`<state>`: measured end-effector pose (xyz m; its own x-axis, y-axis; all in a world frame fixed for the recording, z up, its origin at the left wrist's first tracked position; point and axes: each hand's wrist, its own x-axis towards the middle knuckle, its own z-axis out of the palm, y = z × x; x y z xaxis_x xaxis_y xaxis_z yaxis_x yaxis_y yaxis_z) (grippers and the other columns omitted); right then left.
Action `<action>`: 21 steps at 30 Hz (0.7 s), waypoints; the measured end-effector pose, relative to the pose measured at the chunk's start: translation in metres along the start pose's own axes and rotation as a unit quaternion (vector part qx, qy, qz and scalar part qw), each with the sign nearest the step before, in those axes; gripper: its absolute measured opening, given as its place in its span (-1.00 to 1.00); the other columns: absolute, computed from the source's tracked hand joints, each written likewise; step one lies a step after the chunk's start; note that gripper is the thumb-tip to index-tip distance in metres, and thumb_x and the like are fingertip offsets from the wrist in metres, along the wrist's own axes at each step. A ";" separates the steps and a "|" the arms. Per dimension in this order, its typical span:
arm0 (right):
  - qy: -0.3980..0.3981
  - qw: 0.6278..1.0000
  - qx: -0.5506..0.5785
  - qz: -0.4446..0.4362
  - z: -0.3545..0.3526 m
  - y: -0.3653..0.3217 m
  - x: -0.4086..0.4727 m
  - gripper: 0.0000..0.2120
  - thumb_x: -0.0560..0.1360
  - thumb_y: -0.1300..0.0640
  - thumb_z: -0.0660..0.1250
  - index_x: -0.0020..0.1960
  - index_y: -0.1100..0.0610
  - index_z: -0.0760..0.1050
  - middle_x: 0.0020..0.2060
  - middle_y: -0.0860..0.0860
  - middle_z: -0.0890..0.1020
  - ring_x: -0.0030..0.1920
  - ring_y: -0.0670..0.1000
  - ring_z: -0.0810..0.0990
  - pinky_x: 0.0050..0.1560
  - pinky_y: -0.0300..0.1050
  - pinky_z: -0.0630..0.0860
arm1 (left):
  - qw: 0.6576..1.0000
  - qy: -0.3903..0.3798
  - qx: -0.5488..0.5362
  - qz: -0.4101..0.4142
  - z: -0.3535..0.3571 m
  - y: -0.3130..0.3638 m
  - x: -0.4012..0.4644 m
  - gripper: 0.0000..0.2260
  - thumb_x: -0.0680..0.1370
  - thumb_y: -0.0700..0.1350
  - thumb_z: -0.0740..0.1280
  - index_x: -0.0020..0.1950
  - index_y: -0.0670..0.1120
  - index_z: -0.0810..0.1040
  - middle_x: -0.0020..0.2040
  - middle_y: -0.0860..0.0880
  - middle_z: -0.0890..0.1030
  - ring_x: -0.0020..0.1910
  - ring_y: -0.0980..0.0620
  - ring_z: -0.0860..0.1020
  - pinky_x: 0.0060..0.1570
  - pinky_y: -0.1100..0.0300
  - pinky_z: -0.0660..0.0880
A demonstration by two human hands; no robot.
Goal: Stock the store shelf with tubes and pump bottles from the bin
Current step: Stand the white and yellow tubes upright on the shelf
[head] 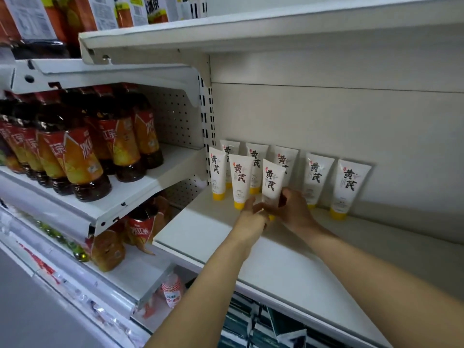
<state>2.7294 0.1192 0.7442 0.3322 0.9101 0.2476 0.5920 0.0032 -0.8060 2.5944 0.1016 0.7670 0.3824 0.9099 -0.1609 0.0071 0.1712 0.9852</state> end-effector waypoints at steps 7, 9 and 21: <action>-0.004 1.000 -0.012 0.017 0.006 -0.005 0.003 -0.71 0.33 0.15 0.56 -0.09 0.11 0.47 -0.29 -0.05 0.56 -0.26 -0.08 0.51 -0.35 -0.27 0.33 | 1.000 0.008 0.007 -0.005 -0.005 -0.001 0.000 -0.38 0.54 -0.36 0.18 0.57 -0.07 0.09 0.21 0.02 0.51 -0.05 0.05 0.48 0.08 0.10 0.49; -0.008 1.000 -0.014 0.018 0.005 -0.004 0.002 -0.72 0.33 0.19 0.53 -0.06 0.13 0.48 -0.23 0.00 0.60 -0.20 -0.02 0.56 -0.30 -0.21 0.40 | 1.000 0.011 0.000 0.002 -0.007 0.000 0.000 -0.40 0.54 -0.35 0.19 0.55 -0.09 0.13 0.13 0.06 0.51 -0.03 0.05 0.49 0.14 0.10 0.49; 0.049 0.996 -0.025 0.070 0.005 -0.003 -0.030 -0.73 0.40 0.22 0.41 0.06 0.13 0.44 -0.13 0.04 0.57 -0.12 0.06 0.53 -0.10 -0.10 0.44 | 0.992 0.060 -0.106 -0.007 -0.033 0.004 -0.026 -0.74 0.60 -0.26 0.22 0.28 -0.12 0.39 0.15 -0.17 0.57 -0.08 -0.07 0.62 0.03 0.07 0.57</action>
<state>2.7144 0.0943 0.7363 0.4825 0.8553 0.1886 0.5703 -0.1434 -0.8088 2.5538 0.0914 0.7733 0.2709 0.9430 -0.1936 -0.1884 0.2491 0.9500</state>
